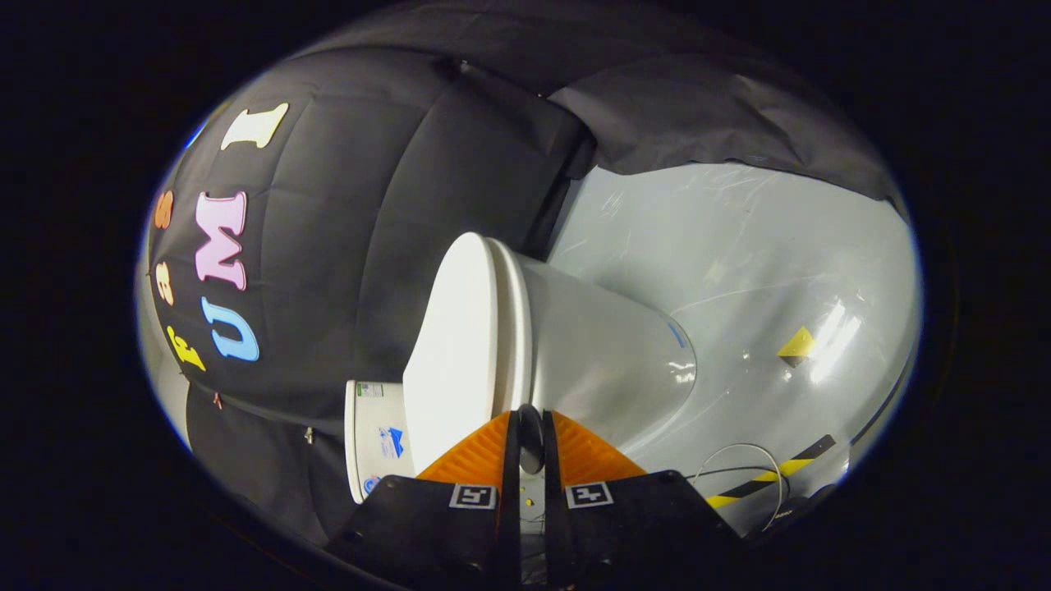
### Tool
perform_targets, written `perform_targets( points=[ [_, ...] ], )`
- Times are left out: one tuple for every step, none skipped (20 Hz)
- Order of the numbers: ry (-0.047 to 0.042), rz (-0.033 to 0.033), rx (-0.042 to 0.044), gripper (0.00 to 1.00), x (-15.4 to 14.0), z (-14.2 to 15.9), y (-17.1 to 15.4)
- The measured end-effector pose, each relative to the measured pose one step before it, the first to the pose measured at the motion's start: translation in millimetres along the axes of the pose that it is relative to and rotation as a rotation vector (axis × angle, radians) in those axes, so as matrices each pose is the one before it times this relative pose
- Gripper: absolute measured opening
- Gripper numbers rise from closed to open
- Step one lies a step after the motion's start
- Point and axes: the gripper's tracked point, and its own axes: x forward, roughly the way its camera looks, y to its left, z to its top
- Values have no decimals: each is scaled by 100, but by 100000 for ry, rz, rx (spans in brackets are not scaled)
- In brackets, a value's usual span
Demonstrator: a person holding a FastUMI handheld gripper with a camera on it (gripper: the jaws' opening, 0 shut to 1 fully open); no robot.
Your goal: Open the toilet lid.
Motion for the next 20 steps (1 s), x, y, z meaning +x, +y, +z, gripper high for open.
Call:
perform_targets(
  points=[
    [-418, -227, -2583, 17, -82, 33, 340],
    [-666, 512, -595, 16, -215, 127, 582],
    [-285, -37, 938, 14, 45, 71, 257],
    [-355, 743, 1080, 11, -509, 158, 474],
    [-324, 950, 183, 11, -187, 17, 441],
    [-789, 287, -1929, 11, -208, 51, 668],
    [-499, -45, -2167, 11, -166, -100, 396],
    [-1132, -416, -2246, 11, -422, 182, 528],
    [-806, -404, -2214, 11, -173, 19, 686],
    [-901, -451, -1584, 11, -271, -46, 571],
    [-675, -131, -684, 11, -452, 232, 572],
    [-593, 45, 77, 12, -390, 215, 769],
    [-588, 118, 220, 11, -431, 333, 574],
    [-696, 173, -174, 11, -473, -16, 964],
    [-479, -516, -842, 11, -417, 105, 784],
    [-555, -788, -1971, 11, -54, -121, 991],
    [-466, -710, -2556, 11, -309, 101, 1004],
    [-777, -424, -2465, 11, -731, 120, 1037],
    [-551, 6, -2097, 11, -469, 281, 1171],
    [-674, 173, -1869, 11, -526, 303, 1279]
  ],
)
